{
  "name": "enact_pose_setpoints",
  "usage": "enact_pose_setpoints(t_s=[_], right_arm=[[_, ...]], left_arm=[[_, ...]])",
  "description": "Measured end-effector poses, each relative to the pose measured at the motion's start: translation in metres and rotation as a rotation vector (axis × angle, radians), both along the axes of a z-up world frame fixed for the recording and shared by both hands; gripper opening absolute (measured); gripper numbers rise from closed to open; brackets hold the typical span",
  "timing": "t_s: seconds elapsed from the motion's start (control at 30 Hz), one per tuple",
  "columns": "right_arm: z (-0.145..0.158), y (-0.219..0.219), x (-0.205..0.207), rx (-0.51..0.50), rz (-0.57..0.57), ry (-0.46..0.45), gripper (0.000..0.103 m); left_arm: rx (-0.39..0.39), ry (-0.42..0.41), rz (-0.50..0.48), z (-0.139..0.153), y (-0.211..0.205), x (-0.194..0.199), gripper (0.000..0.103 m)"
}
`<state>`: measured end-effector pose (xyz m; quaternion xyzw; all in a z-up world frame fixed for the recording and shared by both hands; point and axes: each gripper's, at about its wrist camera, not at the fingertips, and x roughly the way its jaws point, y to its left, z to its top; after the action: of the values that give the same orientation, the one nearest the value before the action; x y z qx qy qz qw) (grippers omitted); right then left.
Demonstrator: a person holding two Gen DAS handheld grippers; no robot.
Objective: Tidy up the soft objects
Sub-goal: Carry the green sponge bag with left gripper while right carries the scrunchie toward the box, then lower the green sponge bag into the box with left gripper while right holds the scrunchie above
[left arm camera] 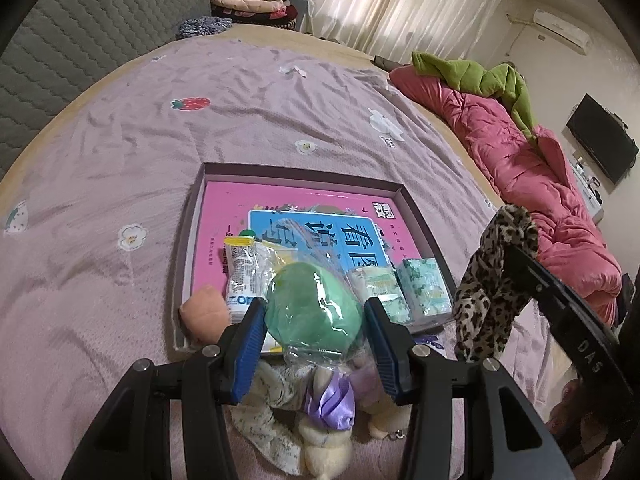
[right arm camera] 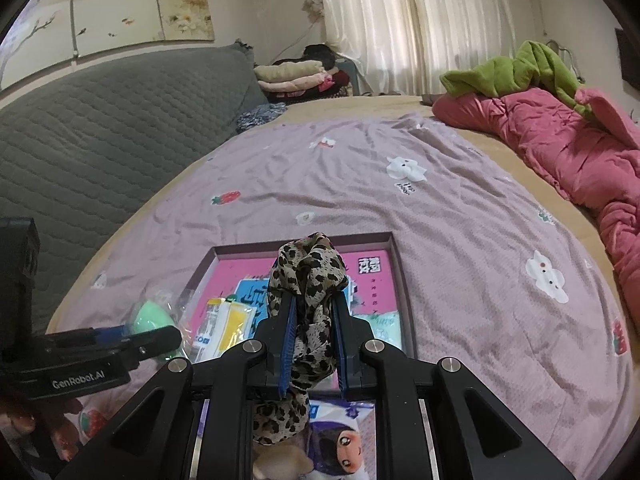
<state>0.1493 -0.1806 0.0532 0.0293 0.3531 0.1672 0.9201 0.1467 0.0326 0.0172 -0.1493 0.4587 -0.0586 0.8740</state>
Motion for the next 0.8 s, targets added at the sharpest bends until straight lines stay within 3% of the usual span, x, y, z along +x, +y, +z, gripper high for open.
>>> enact_pose_setpoints(t_s=[0.8], right_arm=[[-0.012,-0.002,0.025,-0.001,-0.033,0.004,0.017]], left_arm=[[-0.018,0.112,-0.078,-0.049,-0.023,0.053,0.05]])
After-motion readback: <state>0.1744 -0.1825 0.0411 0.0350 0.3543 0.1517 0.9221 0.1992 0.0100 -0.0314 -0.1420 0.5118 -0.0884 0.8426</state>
